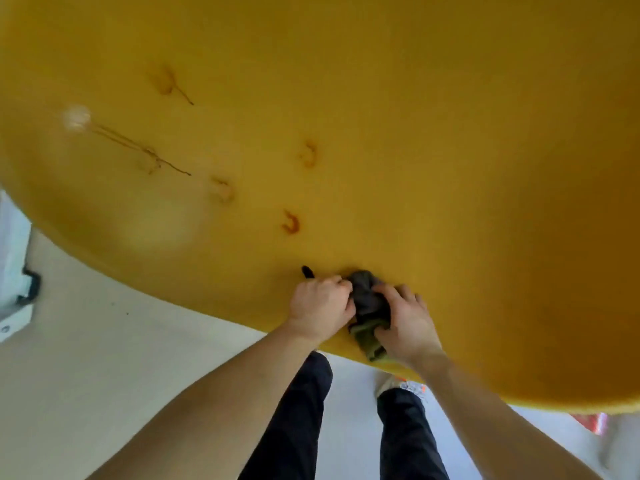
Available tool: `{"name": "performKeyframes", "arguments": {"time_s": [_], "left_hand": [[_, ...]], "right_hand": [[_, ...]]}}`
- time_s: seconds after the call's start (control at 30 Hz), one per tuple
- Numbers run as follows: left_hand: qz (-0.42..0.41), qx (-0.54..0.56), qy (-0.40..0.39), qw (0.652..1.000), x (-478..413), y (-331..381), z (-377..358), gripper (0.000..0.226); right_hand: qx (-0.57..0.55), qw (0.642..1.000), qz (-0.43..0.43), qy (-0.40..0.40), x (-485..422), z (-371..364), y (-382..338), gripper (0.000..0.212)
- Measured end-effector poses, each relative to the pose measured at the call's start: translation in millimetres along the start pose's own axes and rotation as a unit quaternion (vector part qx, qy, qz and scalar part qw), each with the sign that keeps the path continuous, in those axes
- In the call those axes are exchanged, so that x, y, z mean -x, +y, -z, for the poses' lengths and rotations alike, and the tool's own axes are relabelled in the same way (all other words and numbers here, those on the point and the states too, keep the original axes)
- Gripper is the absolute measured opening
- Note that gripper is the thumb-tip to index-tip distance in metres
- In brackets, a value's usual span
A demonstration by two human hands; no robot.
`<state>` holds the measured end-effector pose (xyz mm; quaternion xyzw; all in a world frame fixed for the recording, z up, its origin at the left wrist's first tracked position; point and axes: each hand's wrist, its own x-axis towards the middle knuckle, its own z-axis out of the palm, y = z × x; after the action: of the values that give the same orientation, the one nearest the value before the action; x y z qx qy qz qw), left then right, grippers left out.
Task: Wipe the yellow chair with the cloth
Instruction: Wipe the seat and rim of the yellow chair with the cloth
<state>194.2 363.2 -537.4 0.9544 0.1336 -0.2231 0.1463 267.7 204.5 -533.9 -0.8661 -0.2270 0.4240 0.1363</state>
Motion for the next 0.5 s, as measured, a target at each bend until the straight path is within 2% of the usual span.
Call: {"name": "performKeyframes", "arguments": {"time_s": [0.07, 0.13, 0.23, 0.3, 0.33, 0.43, 0.5], "left_hand": [[0.064, 0.02, 0.141, 0.988, -18.6, -32.0, 28.1, 0.012], [0.091, 0.062, 0.278, 0.954, -52.3, -58.7, 65.6, 0.014], [0.096, 0.089, 0.375, 0.918, -105.0, -94.0, 115.8, 0.018], [0.072, 0.05, 0.367, 0.926, -137.4, -118.3, 130.9, 0.018], [0.065, 0.026, 0.331, 0.941, -150.8, -129.4, 133.1, 0.019], [0.059, -0.055, 0.186, 0.979, -167.7, -150.1, 110.7, 0.022], [0.049, -0.09, 0.144, 0.984, -148.3, -153.9, 74.7, 0.019]], "right_hand": [[-0.072, 0.991, 0.035, 0.108, -35.8, 20.0, -36.1, 0.069], [-0.086, 0.963, 0.082, 0.243, -77.7, 52.3, -76.0, 0.072], [-0.01, 0.918, 0.097, 0.384, -140.1, 97.9, -136.1, 0.072], [0.067, 0.905, 0.097, 0.409, -180.0, 115.3, -156.8, 0.068], [0.102, 0.905, 0.095, 0.401, -197.4, 118.5, -160.4, 0.066], [0.158, 0.926, 0.114, 0.325, -225.4, 94.5, -152.6, 0.063], [0.17, 0.943, 0.148, 0.245, -216.0, 45.6, -136.9, 0.065]]}}
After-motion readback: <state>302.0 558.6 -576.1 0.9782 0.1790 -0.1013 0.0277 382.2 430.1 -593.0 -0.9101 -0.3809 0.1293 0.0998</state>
